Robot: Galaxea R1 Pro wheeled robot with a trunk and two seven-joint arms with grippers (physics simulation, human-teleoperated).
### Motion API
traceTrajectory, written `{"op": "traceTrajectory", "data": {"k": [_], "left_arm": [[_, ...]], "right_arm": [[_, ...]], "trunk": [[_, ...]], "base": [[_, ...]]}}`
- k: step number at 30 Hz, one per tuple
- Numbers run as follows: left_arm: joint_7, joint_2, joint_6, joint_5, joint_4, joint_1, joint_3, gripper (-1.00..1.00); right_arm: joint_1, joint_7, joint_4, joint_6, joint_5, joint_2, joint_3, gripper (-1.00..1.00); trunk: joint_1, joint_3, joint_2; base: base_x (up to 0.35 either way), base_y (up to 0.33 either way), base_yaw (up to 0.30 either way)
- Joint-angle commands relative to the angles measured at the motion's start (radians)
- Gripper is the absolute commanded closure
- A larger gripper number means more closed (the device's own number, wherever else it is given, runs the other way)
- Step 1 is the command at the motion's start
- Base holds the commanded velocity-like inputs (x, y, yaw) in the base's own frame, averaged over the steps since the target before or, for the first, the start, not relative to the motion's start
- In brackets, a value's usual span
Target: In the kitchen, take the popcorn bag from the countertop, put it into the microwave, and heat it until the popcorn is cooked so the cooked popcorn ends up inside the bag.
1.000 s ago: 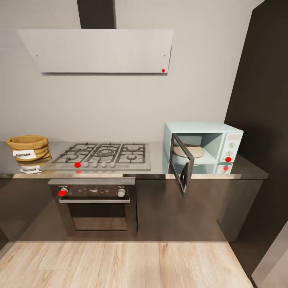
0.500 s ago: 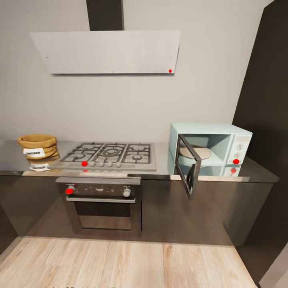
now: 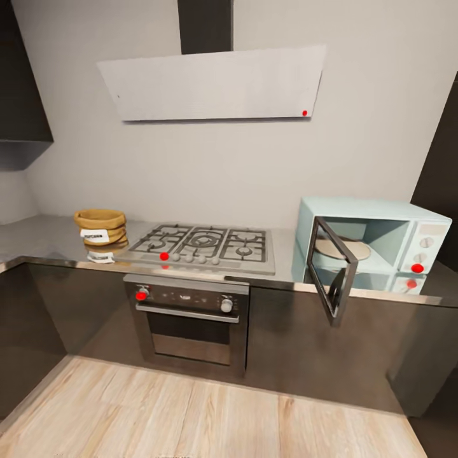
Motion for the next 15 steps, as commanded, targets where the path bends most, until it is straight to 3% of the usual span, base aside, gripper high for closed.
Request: {"op": "traceTrajectory", "data": {"k": [1,15], "left_arm": [[0.001,0.000,-0.002,0.006,0.000,0.000,0.001,-1.00],[0.002,0.000,-0.002,0.006,0.000,0.000,0.002,-1.00]], "right_arm": [[-0.001,0.002,0.003,-0.005,0.009,-0.001,-0.008,-1.00],[-0.001,0.002,0.003,-0.004,0.010,-0.002,-0.007,-1.00]], "trunk": [[0.000,-0.001,0.000],[0.000,-0.001,0.000]], "base": [[0.000,0.000,0.269],[0.000,0.000,0.269]]}}
